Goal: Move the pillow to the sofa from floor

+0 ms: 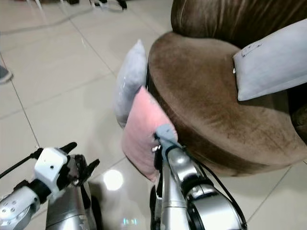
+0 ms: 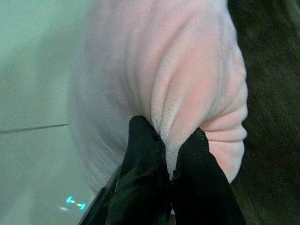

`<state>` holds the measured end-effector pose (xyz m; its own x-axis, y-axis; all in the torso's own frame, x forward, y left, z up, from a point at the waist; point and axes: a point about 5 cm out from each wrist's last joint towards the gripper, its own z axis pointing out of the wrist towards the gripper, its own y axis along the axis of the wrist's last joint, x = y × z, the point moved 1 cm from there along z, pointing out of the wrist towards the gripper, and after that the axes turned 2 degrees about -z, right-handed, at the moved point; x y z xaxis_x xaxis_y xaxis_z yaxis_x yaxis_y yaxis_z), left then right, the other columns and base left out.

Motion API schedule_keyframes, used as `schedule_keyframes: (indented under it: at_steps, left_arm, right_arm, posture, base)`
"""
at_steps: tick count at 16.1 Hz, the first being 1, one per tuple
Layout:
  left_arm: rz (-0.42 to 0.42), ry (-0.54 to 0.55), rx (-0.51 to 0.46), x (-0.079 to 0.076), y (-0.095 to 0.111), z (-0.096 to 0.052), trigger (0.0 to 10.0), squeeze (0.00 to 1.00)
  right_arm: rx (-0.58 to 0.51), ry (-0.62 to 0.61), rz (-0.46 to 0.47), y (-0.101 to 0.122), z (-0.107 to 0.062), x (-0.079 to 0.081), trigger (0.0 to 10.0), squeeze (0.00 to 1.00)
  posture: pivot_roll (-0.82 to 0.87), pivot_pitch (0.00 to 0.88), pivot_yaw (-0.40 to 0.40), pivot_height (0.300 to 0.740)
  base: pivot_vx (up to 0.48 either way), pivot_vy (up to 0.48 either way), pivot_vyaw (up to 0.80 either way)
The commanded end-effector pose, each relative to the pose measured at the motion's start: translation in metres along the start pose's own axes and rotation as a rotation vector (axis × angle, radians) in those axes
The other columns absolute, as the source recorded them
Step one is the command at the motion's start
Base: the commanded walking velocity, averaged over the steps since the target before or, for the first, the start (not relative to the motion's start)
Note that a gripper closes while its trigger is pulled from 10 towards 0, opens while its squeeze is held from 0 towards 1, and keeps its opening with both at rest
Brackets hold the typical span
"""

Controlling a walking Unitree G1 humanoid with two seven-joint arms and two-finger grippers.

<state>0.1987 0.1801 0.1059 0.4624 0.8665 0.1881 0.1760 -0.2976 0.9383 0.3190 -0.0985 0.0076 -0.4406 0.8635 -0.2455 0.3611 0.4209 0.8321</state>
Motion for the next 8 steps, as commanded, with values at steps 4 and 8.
schedule_keyframes:
  at_steps: [4,8]
  left_arm:
    - [0.005,-0.008,-0.005,-0.002,-0.001,0.007,10.0,1.0]
    - [0.007,-0.012,-0.016,-0.003,0.0,0.011,10.0,1.0]
  right_arm:
    - [-0.06,0.159,-0.144,-0.011,-0.009,0.007,0.0,0.0]
    - [-0.169,0.25,-0.236,-0.009,-0.021,0.004,0.0,0.0]
  posture:
    - [0.01,0.086,-0.055,0.458]
    - [0.01,0.084,-0.052,0.458]
  base:
    - [0.0,0.0,0.0]
    - [0.0,0.0,0.0]
